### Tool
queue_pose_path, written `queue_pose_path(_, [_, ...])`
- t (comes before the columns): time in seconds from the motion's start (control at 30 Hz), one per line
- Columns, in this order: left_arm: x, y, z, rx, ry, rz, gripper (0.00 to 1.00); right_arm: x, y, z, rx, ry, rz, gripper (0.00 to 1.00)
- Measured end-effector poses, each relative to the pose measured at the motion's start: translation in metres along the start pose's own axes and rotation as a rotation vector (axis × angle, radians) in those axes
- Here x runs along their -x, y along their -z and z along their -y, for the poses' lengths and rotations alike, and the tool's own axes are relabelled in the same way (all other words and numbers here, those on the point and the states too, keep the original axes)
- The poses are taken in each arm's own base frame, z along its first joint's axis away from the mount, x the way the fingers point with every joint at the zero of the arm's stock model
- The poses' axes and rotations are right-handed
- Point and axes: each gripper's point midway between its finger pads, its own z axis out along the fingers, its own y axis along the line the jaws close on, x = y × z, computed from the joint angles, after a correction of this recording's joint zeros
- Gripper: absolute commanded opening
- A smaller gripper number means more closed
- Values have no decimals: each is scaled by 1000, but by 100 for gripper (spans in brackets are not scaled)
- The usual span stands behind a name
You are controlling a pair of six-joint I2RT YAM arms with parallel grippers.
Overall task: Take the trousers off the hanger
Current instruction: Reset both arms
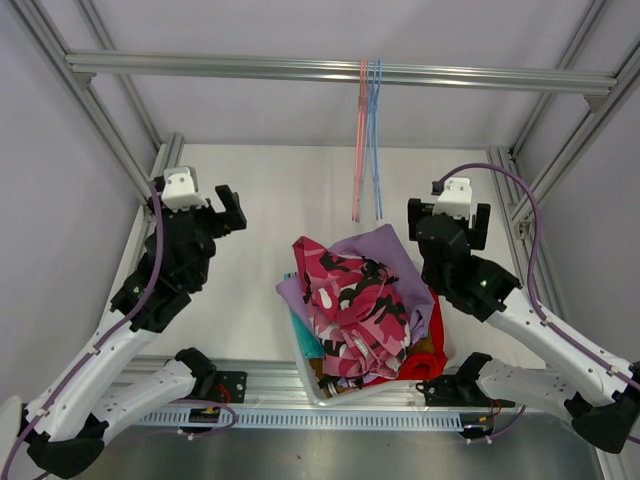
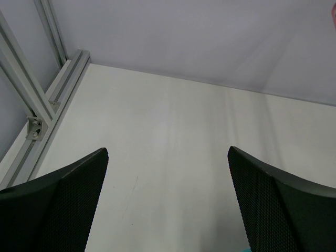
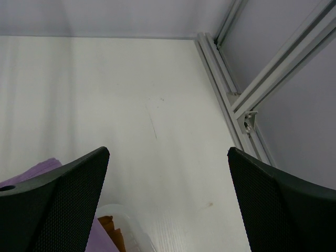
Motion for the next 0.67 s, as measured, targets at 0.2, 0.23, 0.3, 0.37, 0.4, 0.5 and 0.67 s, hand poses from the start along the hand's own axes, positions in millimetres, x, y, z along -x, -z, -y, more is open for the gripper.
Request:
queue_pose_path(0.2, [3, 2, -1, -3, 9, 9, 99, 1, 0, 3, -13, 8, 5, 99])
queue_pose_path(0.23, [3, 3, -1, -4, 9, 9, 99, 2, 1, 4, -17, 10, 9, 100])
queue_pose_path(0.3, [3, 3, -1, -4, 8, 8, 99, 5, 1, 4, -24, 11, 18, 99])
queue_pose_path(0.37, [3, 3, -1, -4, 8, 8, 99, 6, 2, 5, -29, 14, 22, 99])
queue_pose_path(0.4, [3, 3, -1, -4, 9, 8, 99, 6, 2, 5, -31, 14, 23, 99])
queue_pose_path(0.5, [3, 3, -1, -5, 9, 8, 99, 6, 2, 5, -38, 13, 25, 99])
queue_pose_path(0.67, [3, 3, 0, -8, 8, 7, 99, 7, 2, 5, -36, 11, 26, 100])
